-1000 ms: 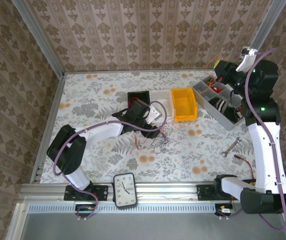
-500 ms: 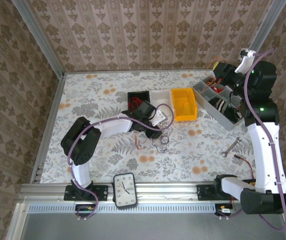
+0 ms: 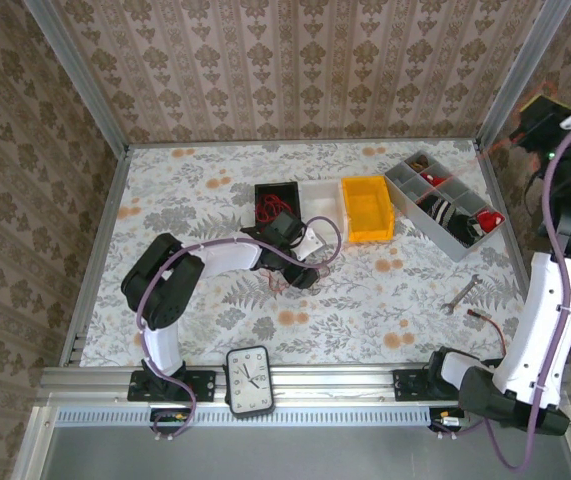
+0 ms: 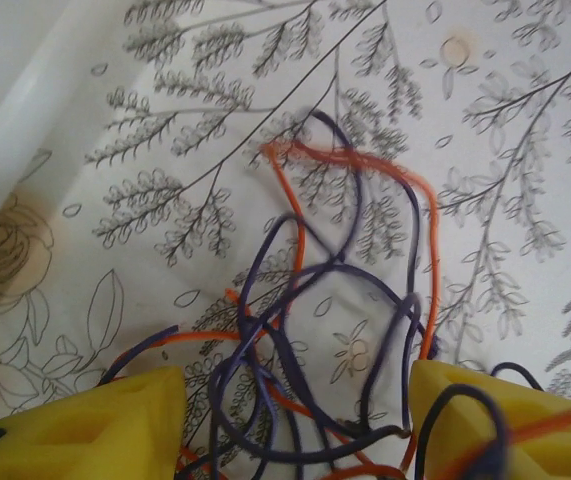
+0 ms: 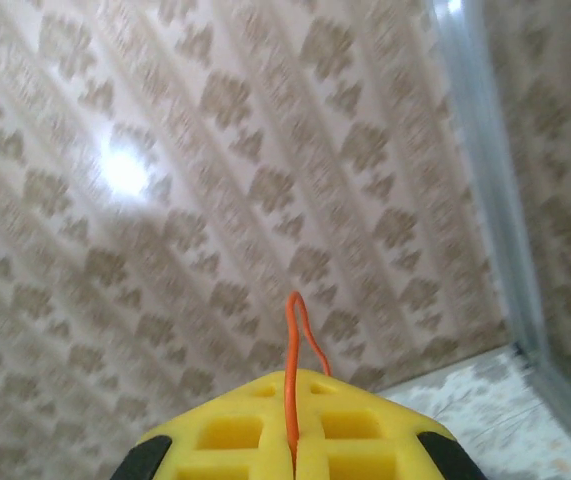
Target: Untangle the cables
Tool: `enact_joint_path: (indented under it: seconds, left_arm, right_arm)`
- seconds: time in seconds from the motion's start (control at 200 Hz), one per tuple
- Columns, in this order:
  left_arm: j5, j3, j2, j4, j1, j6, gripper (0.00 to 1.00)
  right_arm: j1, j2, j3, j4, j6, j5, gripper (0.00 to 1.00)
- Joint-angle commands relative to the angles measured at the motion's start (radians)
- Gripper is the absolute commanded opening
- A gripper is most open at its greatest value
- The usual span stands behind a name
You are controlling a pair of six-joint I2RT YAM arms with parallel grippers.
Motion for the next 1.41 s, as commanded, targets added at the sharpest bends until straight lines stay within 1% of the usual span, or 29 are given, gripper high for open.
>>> enact_joint_path:
  seconds: [0.0,0.05,0.08,0.16,0.185,0.235,0.285,0.32,0.4,0.46,0.565,0.63,0.75,0.855,1.02,1.065,1.3,1.4]
  left_arm:
    - [-0.009,-0.016,0.022,-0.009,0.008,0.001,0.6]
    - [-0.005,-0.015,0.025,-0.005,0.007,-0.003,0.6]
    - [-0.002,-0.013,0.026,-0.004,0.008,-0.004,0.57]
    - [0.013,-0.009,0.029,-0.001,0.007,-0.01,0.38]
    - [0.02,-0.006,0.029,0.0,0.007,-0.012,0.3]
    - [0.031,-0.004,0.029,0.0,0.009,-0.014,0.17]
    - [0.04,-0.002,0.027,-0.002,0.009,-0.015,0.06]
    - [0.043,0.0,0.024,-0.002,0.01,-0.016,0.0]
    - [0.055,0.001,0.014,0.001,0.01,-0.015,0.0]
    - [0.063,0.002,0.006,0.003,0.009,-0.018,0.0]
    - [0.069,0.011,-0.003,0.008,0.011,-0.024,0.0]
    - [0.073,0.016,-0.002,0.013,0.013,-0.028,0.0]
    - [0.075,0.025,0.002,0.012,0.014,-0.03,0.0]
    - [0.075,0.026,0.004,0.016,0.016,-0.032,0.0]
    - [0.077,0.031,0.01,0.022,0.017,-0.038,0.0]
    - [0.078,0.032,0.011,0.026,0.017,-0.04,0.0]
    - [0.088,0.044,0.018,0.031,0.018,-0.046,0.0]
    - [0.084,0.043,0.017,0.027,0.018,-0.04,0.0]
  right_arm:
    - [-0.032,-0.009,0.024,-0.021,0.02,-0.015,0.0]
    - [-0.032,-0.015,-0.001,-0.011,0.039,-0.038,0.0]
    - [-0.031,-0.02,-0.026,0.0,0.054,-0.057,0.0]
    - [-0.006,-0.041,-0.124,0.035,0.108,-0.102,0.0]
    - [0.019,-0.048,-0.156,0.034,0.107,-0.1,0.0]
    - [0.102,-0.06,-0.224,0.014,0.092,-0.07,0.0]
    - [0.195,-0.069,-0.299,-0.008,0.082,-0.041,0.0]
    - [0.263,-0.074,-0.357,-0.021,0.082,-0.025,0.0]
    - [0.415,-0.077,-0.504,-0.022,0.107,0.011,0.0]
    - [0.502,-0.07,-0.617,0.007,0.134,0.017,0.0]
    - [0.605,-0.037,-0.798,0.12,0.174,-0.019,0.0]
    - [0.651,0.009,-0.868,0.189,0.153,-0.057,0.0]
    - [0.681,0.12,-0.904,0.25,0.106,-0.147,0.0]
    - [0.685,0.214,-0.882,0.27,0.085,-0.19,0.0]
    - [0.706,0.356,-0.853,0.34,0.096,-0.28,0.02]
    - [0.717,0.392,-0.841,0.353,0.099,-0.308,0.04]
    - [0.759,0.542,-0.774,0.394,0.12,-0.355,0.17]
    - [0.765,0.577,-0.761,0.398,0.128,-0.369,0.26]
